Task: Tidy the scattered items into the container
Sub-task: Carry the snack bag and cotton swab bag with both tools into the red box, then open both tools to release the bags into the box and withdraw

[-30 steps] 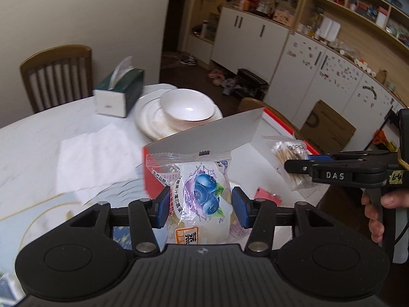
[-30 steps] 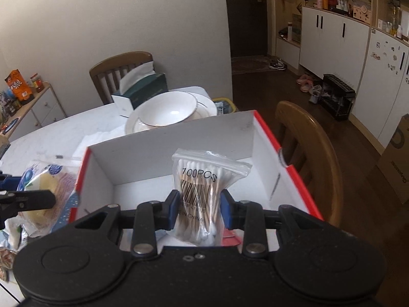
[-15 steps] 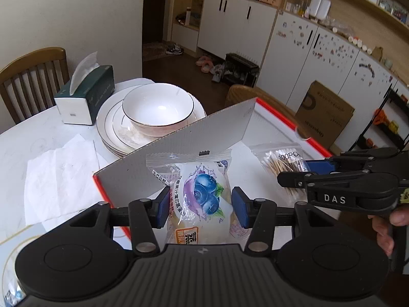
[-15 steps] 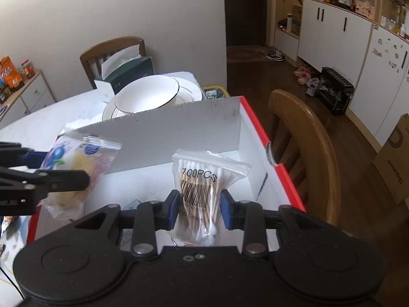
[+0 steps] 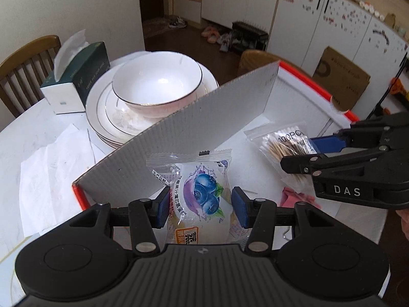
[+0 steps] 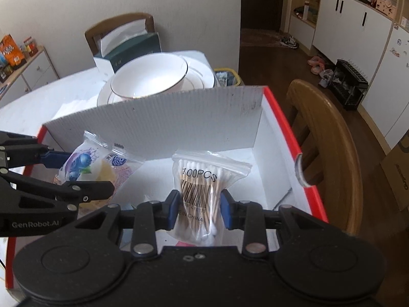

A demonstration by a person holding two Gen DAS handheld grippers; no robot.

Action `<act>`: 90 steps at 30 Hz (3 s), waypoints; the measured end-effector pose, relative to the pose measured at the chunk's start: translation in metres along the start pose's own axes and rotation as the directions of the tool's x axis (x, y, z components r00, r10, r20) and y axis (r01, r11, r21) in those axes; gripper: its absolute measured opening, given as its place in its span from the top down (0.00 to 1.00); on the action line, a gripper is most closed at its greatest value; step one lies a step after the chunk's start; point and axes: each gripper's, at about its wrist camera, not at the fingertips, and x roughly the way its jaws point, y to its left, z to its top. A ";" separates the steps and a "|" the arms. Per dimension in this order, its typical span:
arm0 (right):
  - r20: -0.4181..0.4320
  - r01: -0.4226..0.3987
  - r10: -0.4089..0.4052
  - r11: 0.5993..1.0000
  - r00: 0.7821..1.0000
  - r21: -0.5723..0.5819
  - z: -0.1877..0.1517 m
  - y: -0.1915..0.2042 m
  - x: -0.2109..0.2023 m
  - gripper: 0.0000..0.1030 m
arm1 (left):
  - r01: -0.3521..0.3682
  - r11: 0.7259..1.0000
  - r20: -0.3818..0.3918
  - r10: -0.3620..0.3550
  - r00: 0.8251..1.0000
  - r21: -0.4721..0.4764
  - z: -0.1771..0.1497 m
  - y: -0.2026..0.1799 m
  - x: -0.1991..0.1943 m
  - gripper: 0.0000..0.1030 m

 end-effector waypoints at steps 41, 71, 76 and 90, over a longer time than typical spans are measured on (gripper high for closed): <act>-0.141 -0.040 0.034 0.998 0.989 -0.041 0.002 0.007 0.014 0.47 | 0.045 0.998 -0.164 -0.038 0.986 0.037 -0.005 -0.014 0.018 0.40; 0.072 -0.111 0.112 0.994 0.991 -0.019 0.004 0.018 -0.079 0.33 | 0.074 0.997 0.126 -0.069 0.990 -0.030 -0.025 -0.004 -0.081 0.40; 0.113 -0.132 0.134 0.991 0.984 -0.032 -0.004 0.029 -0.096 0.31 | 0.085 0.995 0.164 -0.075 0.984 -0.049 -0.039 -0.002 -0.102 0.36; 0.208 -0.159 0.169 0.985 0.963 -0.063 -0.031 0.082 -0.127 0.18 | 0.081 0.993 0.238 -0.060 0.970 -0.082 -0.092 0.022 -0.152 0.26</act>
